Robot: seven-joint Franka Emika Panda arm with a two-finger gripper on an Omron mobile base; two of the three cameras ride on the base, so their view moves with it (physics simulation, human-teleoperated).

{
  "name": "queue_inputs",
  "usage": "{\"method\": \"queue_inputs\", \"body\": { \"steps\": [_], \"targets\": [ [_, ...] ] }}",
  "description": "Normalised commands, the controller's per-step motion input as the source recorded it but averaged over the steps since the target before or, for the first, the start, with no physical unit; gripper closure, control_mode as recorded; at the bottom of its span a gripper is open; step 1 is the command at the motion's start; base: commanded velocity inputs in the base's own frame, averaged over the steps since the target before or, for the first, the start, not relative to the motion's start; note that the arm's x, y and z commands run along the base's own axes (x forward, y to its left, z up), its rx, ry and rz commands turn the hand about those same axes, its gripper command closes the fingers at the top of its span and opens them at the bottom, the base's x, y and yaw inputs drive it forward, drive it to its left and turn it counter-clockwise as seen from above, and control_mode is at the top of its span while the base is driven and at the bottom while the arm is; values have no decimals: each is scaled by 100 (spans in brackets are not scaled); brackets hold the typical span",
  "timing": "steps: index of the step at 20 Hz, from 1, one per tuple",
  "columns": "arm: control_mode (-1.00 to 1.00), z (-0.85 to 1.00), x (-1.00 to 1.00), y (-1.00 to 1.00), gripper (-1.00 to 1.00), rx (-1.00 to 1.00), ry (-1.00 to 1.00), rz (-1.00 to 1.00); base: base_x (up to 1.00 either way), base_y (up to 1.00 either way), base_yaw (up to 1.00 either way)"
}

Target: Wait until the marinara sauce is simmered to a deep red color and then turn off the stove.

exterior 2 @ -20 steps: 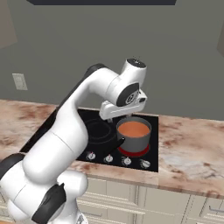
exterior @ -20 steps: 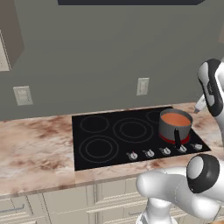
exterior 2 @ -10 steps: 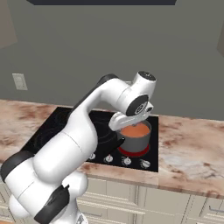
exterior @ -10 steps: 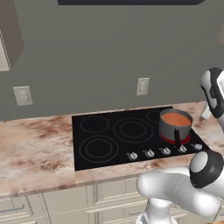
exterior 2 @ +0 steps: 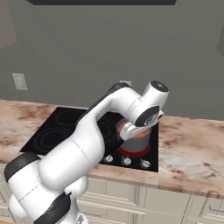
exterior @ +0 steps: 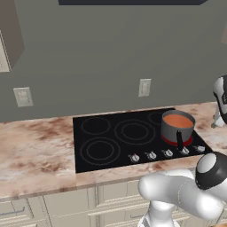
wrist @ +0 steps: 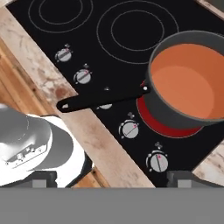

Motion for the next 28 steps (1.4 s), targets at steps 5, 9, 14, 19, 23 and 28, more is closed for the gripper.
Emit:
{"method": "queue_inputs", "body": {
  "steps": [5, 9, 14, 19, 23, 28],
  "targets": [
    [-100, -24, 0, -19, -100, -7, 0, 0, 0, 0, 0],
    [-100, -24, 0, -16, -100, -7, 0, 0, 0, 0, 0],
    [-100, -26, 0, -15, -100, -6, 0, 0, 0, 0, 0],
    [-100, -33, 0, -3, -100, -9, 0, 0, 0, 0, 0],
    [-100, -27, 0, -2, -100, -4, 0, 0, 0, 0, 0],
    [-100, -11, 0, 0, -100, -1, 0, 0, 0, 0, 0]
  ]
}}
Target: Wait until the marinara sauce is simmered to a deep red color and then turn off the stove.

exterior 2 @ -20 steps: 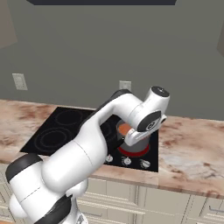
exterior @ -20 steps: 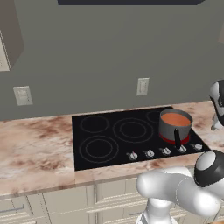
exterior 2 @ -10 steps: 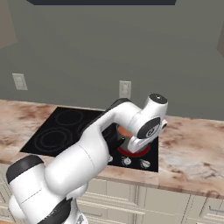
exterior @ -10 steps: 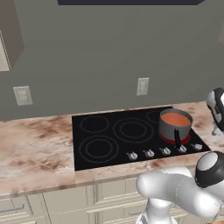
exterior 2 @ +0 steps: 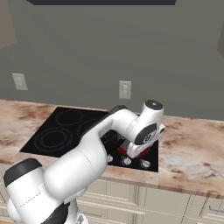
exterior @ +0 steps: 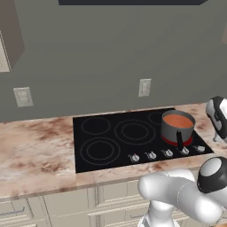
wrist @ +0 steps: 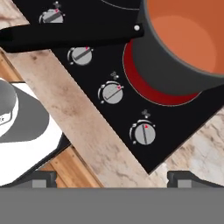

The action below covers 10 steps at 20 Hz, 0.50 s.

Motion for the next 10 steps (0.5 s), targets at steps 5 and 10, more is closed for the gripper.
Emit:
{"method": "queue_inputs", "body": {
  "steps": [5, 10],
  "targets": [
    [-100, -11, 2, 0, -100, 0, 0, 0, 0, 0, 0],
    [-100, -18, 0, 0, -100, 0, 0, 0, 0, 0, 0]
  ]
}}
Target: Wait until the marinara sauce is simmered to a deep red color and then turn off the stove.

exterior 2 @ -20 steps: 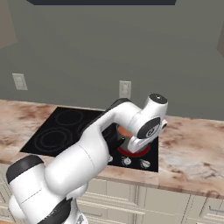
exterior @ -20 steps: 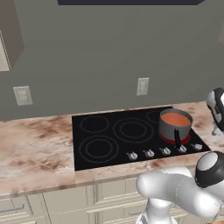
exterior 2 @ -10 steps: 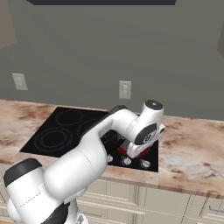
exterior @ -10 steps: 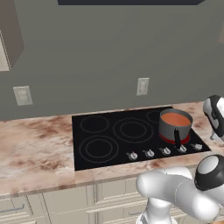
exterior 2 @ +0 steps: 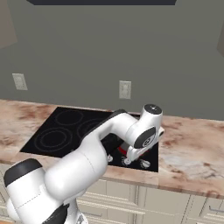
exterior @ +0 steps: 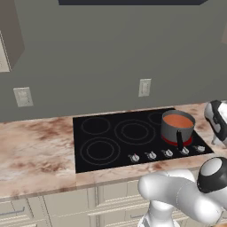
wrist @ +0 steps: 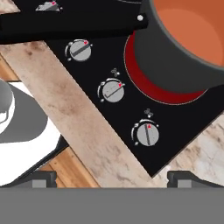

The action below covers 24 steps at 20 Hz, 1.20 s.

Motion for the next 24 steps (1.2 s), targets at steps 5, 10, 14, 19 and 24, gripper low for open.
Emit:
{"method": "queue_inputs", "body": {
  "steps": [5, 10, 14, 19, 24],
  "targets": [
    [-100, -16, 1, 0, -100, 0, 0, 0, 0, 0, 0],
    [-100, -12, 2, 0, -100, 0, 0, 0, 0, 0, 0],
    [-100, -14, 1, 0, -100, 0, 0, 0, 0, 0, 0],
    [-100, -11, 6, 0, -100, 0, 0, 0, 0, 0, 0],
    [-100, -6, 10, 0, -100, 0, 0, 0, 0, 0, 0]
  ]
}}
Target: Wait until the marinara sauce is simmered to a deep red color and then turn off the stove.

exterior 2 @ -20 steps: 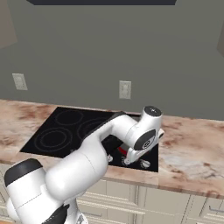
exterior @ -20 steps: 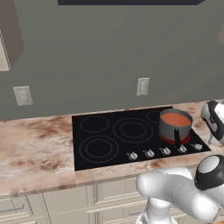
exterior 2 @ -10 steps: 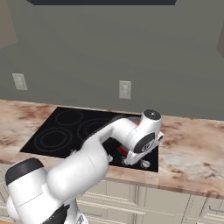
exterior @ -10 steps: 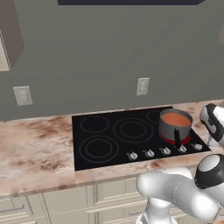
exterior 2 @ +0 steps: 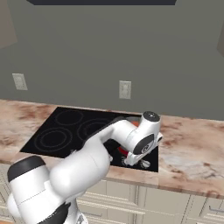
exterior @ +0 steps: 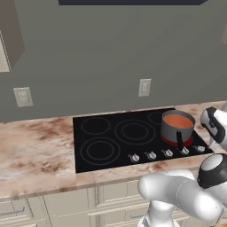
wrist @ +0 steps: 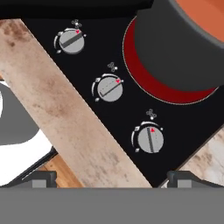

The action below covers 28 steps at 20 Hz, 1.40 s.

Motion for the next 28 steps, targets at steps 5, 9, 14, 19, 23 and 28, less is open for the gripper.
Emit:
{"method": "queue_inputs", "body": {
  "steps": [5, 9, 14, 19, 23, 28],
  "targets": [
    [-100, -6, 2, 0, -100, 0, 0, 0, 0, 0, 0],
    [-100, -8, 0, 0, -100, 0, 0, 0, 0, 0, 0],
    [-100, -9, 0, 0, -100, 0, 0, 0, 0, 0, 0],
    [-100, -15, 1, -7, -100, 0, 0, 0, 0, 0, 0],
    [-100, -21, 2, -26, -100, 0, 0, 0, 0, 0, 0],
    [-100, -11, 4, -26, -100, 0, 0, 0, 0, 0, 0]
  ]
}}
